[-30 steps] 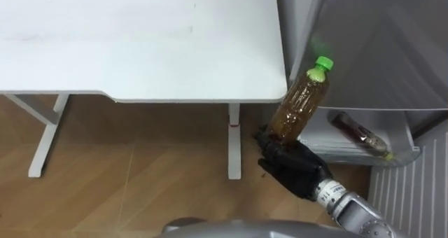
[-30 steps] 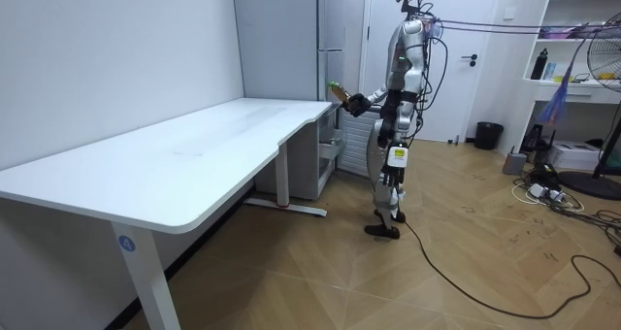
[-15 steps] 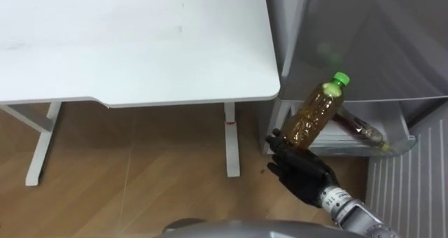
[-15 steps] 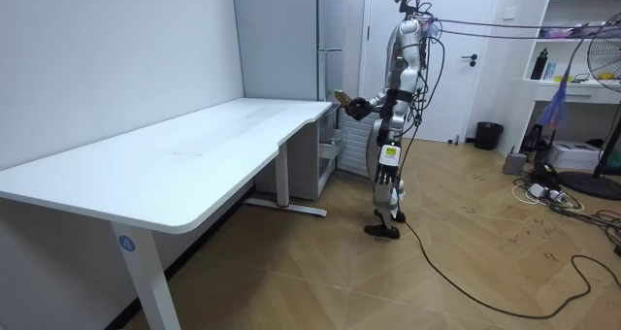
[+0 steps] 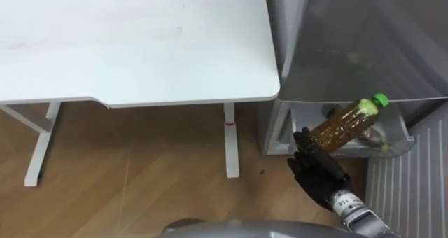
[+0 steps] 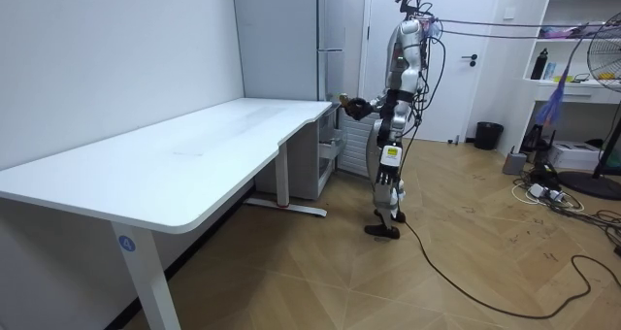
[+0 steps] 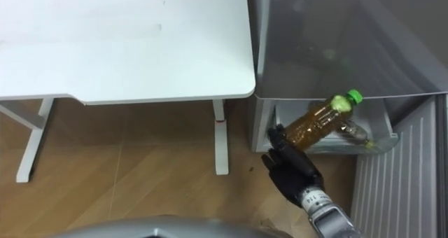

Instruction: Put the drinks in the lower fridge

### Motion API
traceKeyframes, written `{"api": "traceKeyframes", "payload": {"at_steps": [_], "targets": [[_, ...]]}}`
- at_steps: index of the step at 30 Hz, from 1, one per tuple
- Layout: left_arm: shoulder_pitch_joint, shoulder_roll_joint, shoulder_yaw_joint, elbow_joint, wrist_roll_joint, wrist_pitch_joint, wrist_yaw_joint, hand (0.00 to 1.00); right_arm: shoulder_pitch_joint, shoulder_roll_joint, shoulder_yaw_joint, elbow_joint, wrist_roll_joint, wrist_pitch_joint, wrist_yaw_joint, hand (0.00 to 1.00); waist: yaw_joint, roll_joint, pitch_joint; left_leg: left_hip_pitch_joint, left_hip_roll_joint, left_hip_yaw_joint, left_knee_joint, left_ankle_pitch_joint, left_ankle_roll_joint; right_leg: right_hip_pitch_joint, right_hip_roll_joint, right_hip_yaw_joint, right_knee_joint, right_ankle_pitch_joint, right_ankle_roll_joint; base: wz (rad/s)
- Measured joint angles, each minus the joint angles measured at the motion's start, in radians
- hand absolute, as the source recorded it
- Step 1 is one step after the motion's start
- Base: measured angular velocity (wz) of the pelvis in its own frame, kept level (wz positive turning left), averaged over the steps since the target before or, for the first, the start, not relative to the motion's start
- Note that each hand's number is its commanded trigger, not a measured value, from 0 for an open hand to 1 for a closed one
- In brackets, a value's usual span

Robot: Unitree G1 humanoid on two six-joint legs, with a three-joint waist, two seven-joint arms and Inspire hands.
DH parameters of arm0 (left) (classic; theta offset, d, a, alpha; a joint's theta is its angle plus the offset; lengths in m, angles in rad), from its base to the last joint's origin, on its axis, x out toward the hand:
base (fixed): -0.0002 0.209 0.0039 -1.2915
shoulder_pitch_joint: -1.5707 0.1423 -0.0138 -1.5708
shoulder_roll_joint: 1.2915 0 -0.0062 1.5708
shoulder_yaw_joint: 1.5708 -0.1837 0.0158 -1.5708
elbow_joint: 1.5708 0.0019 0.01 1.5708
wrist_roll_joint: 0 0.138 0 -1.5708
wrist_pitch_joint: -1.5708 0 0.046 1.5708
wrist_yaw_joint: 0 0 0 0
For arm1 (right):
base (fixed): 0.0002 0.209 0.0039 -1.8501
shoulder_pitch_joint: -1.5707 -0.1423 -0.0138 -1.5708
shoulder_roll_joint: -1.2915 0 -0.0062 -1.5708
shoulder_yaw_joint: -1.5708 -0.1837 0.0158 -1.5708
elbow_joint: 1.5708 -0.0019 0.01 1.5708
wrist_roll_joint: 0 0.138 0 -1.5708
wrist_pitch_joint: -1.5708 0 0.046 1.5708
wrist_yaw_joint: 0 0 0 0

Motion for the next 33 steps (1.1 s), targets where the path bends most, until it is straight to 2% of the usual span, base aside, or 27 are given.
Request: {"api": "traceKeyframes", "payload": {"at_steps": [6,10,14,18,20,25,30,33], "targets": [[-0.002,-0.007,0.006,0.001,0.0,-0.001,-0.005,0.0,-0.005,0.008,-0.029,0.022,0.016,-0.011,-0.04,1.0,0.002,0.004,-0.0004,0.004,0.0,-0.001,0.006,0.0,0.0,-0.001,0.0,0.003,0.0,0.0,0.0,0.0],[-0.001,-0.009,0.023,0.002,-0.001,-0.001,-0.005,0.0,-0.015,0.009,-0.042,0.02,0.031,-0.032,-0.06,1.0,0.004,0.008,-0.0004,0.007,0.0,0.0,0.002,0.0,0.0,-0.001,0.001,0.004,0.0,0.0,0.0,0.0],[0.0,-0.026,0.084,0.006,-0.003,-0.002,-0.005,0.0,-0.021,0.012,-0.045,-0.003,0.107,-0.051,-0.095,1.0,0.009,0.008,-0.0001,0.011,0.0,0.001,-0.002,0.0,0.0,0.0,0.0,0.004,0.0,-0.001,0.0,0.0],[0.007,-0.033,0.113,0.006,-0.001,-0.01,-0.005,0.0,-0.033,0.012,-0.06,-0.004,0.129,-0.066,-0.116,1.0,0.011,0.011,0.0001,0.015,0.0,0.001,-0.003,0.0,0.0,0.002,0.0,0.004,-0.001,-0.001,0.0,0.0],[0.026,-0.035,0.114,0.004,-0.003,-0.024,-0.005,0.0,-0.034,0.011,-0.077,-0.003,0.132,-0.073,-0.126,1.0,0.01,0.017,0.0002,0.021,-0.001,0.001,-0.004,0.0,0.0,0.014,0.0,0.005,-0.001,-0.002,0.0,0.0],[0.044,-0.035,0.111,0.004,-0.001,-0.027,-0.003,0.0,-0.042,0.01,-0.078,0.013,0.143,-0.086,-0.13,1.0,0.005,0.019,0.0002,0.019,0.0,-0.003,-0.005,-0.001,-0.001,0.015,0.0,0.0,0.001,-0.003,0.0,0.02],[0.033,-0.029,0.112,-0.003,-0.002,-0.028,0.0,0.0,-0.082,0.01,-0.103,0.05,0.218,-0.084,-0.158,1.0,0.001,0.018,0.0009,-0.012,-0.007,-0.025,0.017,-0.002,0.001,-0.001,-0.008,-0.02,0.004,-0.01,0.002,0.16],[0.003,-0.015,0.111,-0.004,-0.001,-0.027,-0.004,0.0,-0.167,0.007,-0.127,0.118,0.244,-0.085,-0.162,1.0,0.0,0.017,0.0005,-0.069,-0.007,-0.034,0.038,-0.001,0.001,-0.05,-0.009,-0.027,0.026,-0.014,0.001,0.1]]}}
